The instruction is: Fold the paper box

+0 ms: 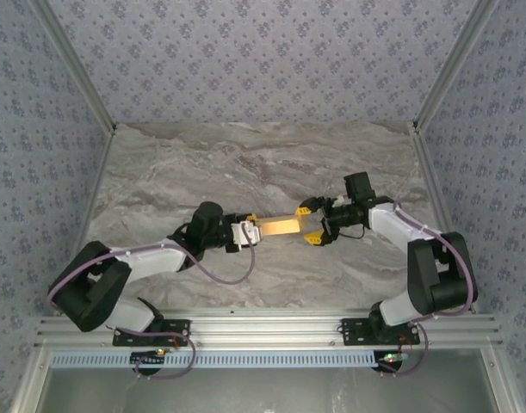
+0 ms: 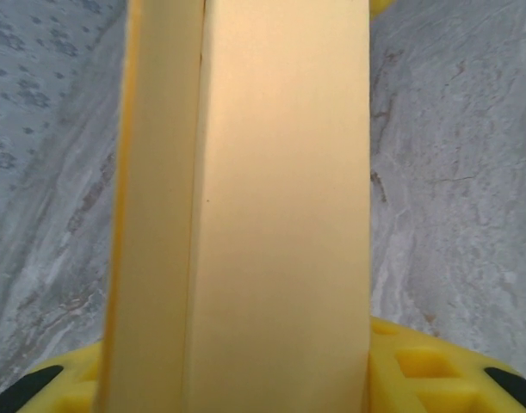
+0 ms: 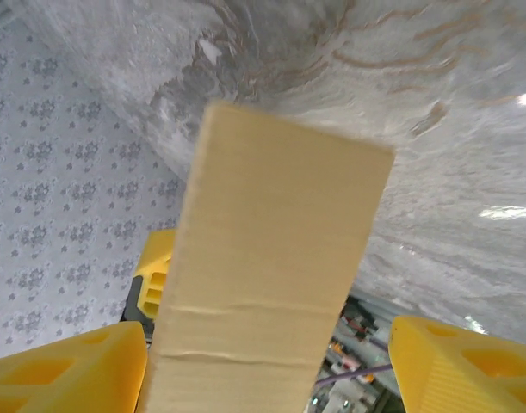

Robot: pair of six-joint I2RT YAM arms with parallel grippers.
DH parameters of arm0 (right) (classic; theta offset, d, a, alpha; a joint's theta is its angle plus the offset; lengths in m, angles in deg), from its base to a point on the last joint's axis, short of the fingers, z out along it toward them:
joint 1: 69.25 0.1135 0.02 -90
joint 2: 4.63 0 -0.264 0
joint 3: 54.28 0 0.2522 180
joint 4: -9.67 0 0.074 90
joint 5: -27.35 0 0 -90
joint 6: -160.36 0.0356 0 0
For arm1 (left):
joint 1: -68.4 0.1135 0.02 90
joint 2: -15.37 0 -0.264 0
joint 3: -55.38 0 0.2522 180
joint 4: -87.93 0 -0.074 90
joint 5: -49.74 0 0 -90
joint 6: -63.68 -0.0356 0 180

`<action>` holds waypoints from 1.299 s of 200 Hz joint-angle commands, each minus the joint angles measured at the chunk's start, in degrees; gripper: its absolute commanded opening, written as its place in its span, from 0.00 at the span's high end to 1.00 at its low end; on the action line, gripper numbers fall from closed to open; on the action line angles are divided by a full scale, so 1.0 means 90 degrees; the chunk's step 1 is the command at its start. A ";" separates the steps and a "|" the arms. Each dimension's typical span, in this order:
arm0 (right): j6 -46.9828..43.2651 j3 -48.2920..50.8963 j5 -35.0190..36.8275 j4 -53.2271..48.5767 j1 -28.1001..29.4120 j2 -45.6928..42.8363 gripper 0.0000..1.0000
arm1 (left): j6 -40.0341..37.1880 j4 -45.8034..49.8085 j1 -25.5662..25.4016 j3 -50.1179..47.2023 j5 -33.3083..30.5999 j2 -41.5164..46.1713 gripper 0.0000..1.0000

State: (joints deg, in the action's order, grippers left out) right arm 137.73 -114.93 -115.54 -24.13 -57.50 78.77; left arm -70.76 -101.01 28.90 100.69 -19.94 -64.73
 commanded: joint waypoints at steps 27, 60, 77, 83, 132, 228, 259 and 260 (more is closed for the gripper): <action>-0.3150 -0.0918 0.1252 -0.1528 -0.0272 -0.0531 0.21 | 0.0152 0.3765 -0.0059 0.1415 0.0999 -0.0177 0.55; -0.3910 -0.0593 0.1744 -0.1019 -0.0341 -0.1111 0.21 | 0.0210 0.5145 -0.0101 0.2106 0.0849 -0.0409 0.56; -0.4356 -0.0355 0.1892 -0.0687 -0.0295 -0.1547 0.22 | 0.0279 0.5854 0.0035 0.2396 0.0847 -0.0511 0.54; -0.4505 -0.0230 0.1892 -0.0541 -0.0280 -0.1694 0.22 | 0.0270 0.6029 0.0067 0.2471 0.0848 -0.0554 0.53; -0.6084 0.0867 0.2544 0.0695 0.0582 -0.2719 0.24 | 0.0360 0.6530 0.0159 0.2852 0.0448 -0.0863 0.53; -0.6596 0.0576 0.3457 0.0703 0.2129 -0.2075 0.58 | 0.0646 0.5872 0.0171 0.2657 0.0632 -0.0690 0.53; -0.6109 0.0294 0.3699 0.0430 0.2257 -0.2004 0.68 | 0.0709 0.5824 0.0159 0.2659 0.0373 -0.0628 0.53; -0.6104 0.0287 0.3713 0.0415 0.2263 -0.2002 0.69 | 0.0709 0.5809 0.0155 0.2653 0.0366 -0.0625 0.53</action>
State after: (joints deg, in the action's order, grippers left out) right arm 79.92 -108.99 -85.39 -18.09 -38.18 60.30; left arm -65.39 -48.29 30.16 125.28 -15.18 -72.14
